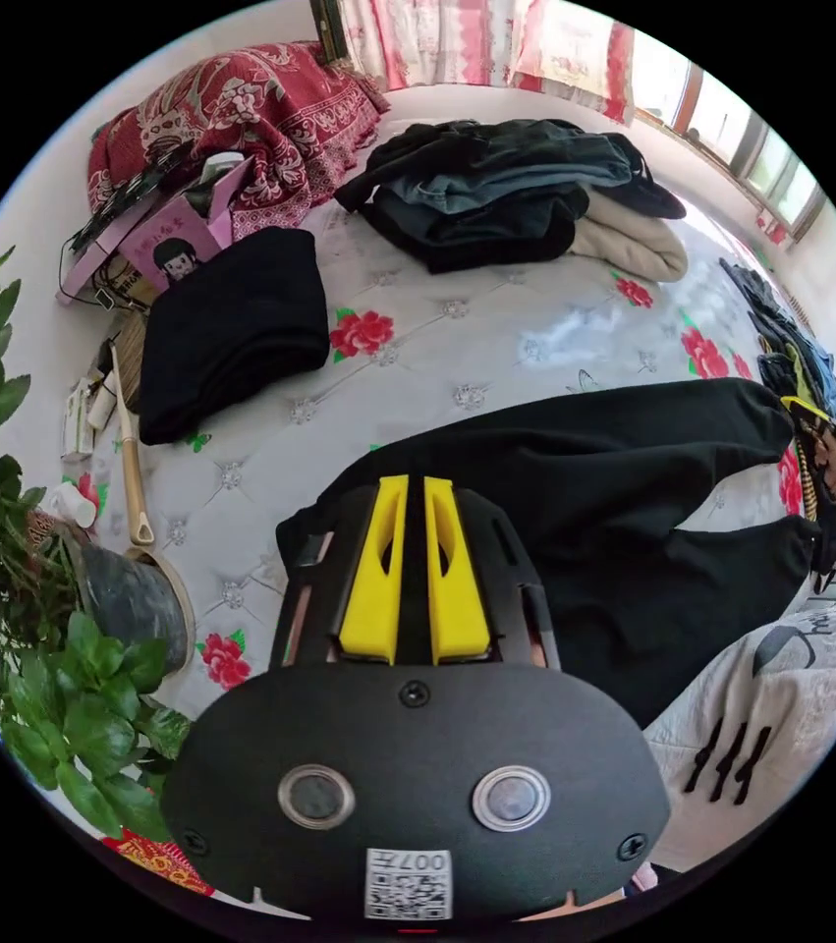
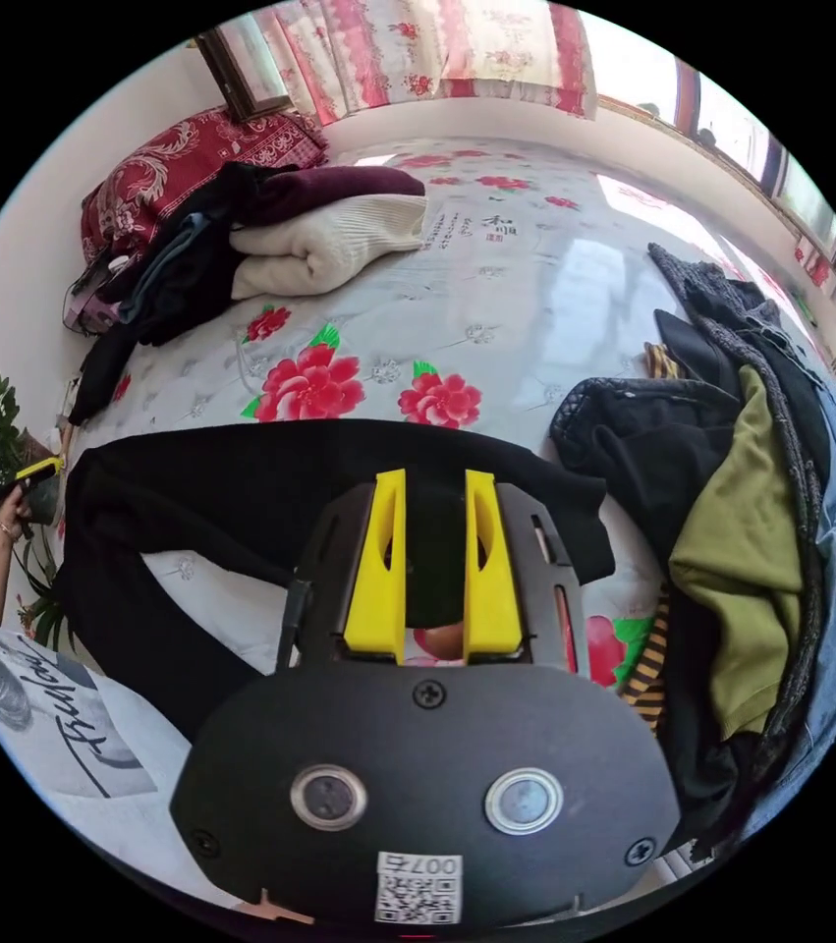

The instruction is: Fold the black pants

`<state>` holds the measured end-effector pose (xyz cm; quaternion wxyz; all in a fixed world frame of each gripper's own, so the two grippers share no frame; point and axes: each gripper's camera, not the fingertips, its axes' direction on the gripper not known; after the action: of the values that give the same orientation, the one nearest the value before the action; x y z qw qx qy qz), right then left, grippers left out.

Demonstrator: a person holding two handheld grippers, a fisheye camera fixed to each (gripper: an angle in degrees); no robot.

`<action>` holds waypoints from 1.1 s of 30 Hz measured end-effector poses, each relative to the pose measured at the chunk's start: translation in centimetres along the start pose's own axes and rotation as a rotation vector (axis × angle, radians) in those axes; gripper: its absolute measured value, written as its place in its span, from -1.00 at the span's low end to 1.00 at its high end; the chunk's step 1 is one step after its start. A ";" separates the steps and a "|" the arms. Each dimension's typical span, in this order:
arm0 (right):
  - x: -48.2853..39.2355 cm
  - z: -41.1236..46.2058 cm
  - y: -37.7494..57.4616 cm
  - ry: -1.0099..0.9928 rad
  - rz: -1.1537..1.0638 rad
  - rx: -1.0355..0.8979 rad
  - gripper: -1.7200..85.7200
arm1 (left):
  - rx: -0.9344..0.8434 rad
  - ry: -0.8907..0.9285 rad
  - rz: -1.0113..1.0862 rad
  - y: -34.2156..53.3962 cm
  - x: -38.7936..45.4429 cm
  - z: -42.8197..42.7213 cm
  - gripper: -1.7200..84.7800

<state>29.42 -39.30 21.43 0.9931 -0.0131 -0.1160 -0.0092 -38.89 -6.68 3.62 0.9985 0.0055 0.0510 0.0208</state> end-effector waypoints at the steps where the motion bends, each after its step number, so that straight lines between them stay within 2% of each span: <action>1: 0.0 0.8 -0.3 0.000 0.008 -0.022 -0.76 | -0.045 0.018 0.007 -1.2 -0.1 1.6 -0.86; 3: -0.1 4.6 -0.9 0.064 0.023 -0.161 -0.74 | -0.121 0.040 0.014 -2.7 0.0 4.2 -0.84; 4: -0.4 4.2 -0.7 0.076 -0.009 -0.090 -0.74 | -0.179 0.034 0.023 -3.5 0.3 5.8 -0.84; 5: -0.5 4.4 -0.5 0.172 -0.007 -0.068 -0.73 | -0.216 0.027 0.048 -4.1 0.7 7.0 -0.84; 9: 1.7 4.5 -1.1 0.131 0.043 -0.007 -0.70 | -0.161 -0.034 0.065 -5.7 1.3 7.1 -0.85; 14: 2.8 5.4 -4.2 0.227 0.056 0.048 -0.70 | -0.011 -0.118 0.061 -7.5 2.7 7.7 -0.89; 19: 4.4 5.6 -7.0 0.149 0.182 0.025 -0.72 | 0.025 -0.082 0.002 -7.5 2.8 7.4 -0.86; 23: 2.1 3.0 -5.4 0.143 0.166 0.073 -0.75 | 0.099 -0.096 -0.096 -3.8 3.3 3.5 -0.86; 27: -2.5 -0.7 0.5 -0.036 0.057 0.125 -0.77 | 0.136 -0.122 -0.098 2.7 5.4 -0.7 -0.85; 33: -10.8 -1.2 11.3 -0.186 -0.124 -0.064 -0.79 | -0.064 -0.066 -0.107 12.3 8.5 -0.8 -0.88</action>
<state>19.44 -27.91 17.48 0.9747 -0.0382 -0.2078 -0.0729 -30.99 5.95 2.08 0.9990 -0.0283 0.0174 -0.0313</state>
